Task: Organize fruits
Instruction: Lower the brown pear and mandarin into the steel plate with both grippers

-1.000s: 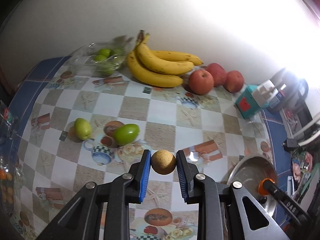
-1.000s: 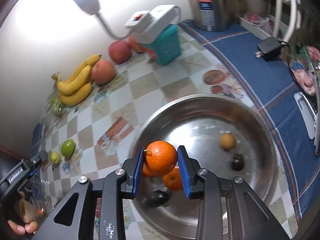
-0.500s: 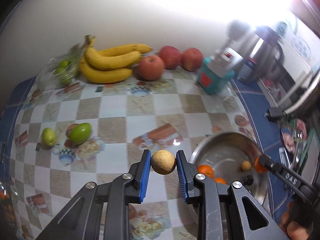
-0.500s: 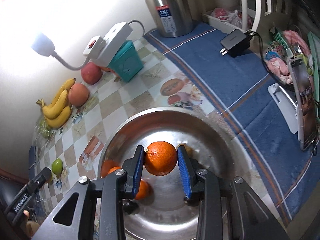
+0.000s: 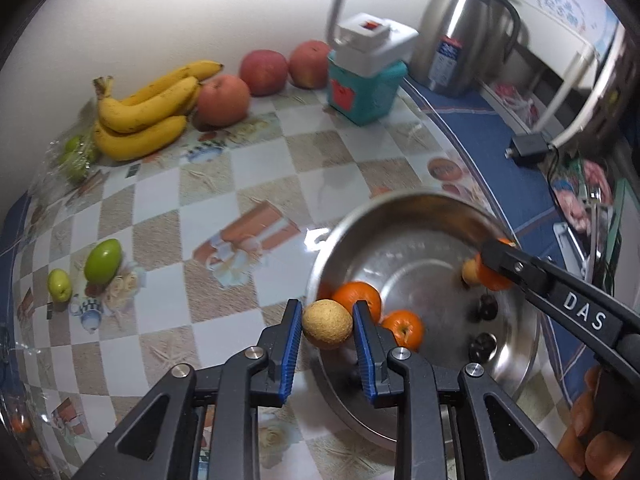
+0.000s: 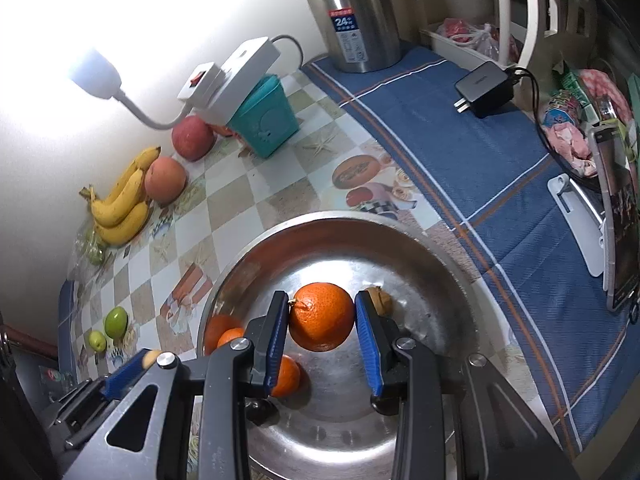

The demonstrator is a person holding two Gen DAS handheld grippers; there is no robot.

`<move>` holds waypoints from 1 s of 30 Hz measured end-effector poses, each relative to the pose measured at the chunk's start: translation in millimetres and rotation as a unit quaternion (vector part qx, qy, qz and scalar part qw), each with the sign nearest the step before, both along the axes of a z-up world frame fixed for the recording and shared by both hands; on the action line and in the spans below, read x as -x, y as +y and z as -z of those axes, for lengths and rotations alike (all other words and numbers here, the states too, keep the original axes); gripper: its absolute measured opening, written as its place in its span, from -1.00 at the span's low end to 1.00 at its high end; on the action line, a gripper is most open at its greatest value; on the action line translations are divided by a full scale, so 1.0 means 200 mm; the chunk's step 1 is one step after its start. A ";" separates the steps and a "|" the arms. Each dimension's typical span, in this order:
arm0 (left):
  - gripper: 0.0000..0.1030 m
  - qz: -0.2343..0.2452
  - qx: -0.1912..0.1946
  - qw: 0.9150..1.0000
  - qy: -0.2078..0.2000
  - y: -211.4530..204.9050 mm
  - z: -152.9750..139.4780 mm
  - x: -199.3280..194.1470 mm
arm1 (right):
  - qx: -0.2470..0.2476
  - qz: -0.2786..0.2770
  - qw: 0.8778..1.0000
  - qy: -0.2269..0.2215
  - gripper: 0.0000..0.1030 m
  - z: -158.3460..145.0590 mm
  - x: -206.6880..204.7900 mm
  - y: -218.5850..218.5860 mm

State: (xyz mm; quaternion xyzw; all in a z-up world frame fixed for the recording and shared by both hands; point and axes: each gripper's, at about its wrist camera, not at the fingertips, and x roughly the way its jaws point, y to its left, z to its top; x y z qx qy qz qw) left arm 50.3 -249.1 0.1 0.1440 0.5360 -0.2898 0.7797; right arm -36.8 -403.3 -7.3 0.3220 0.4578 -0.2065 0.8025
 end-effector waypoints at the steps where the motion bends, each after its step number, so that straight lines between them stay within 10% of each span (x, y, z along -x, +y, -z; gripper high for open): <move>1: -0.46 0.002 0.000 1.000 0.005 -0.01 0.01 0.01 | 0.000 -0.002 1.000 0.002 -0.32 0.01 0.00 0.00; 30: -0.46 0.023 -0.045 0.998 0.032 -0.08 0.18 0.07 | -0.004 -0.036 0.998 0.051 -0.31 0.21 -0.09 0.10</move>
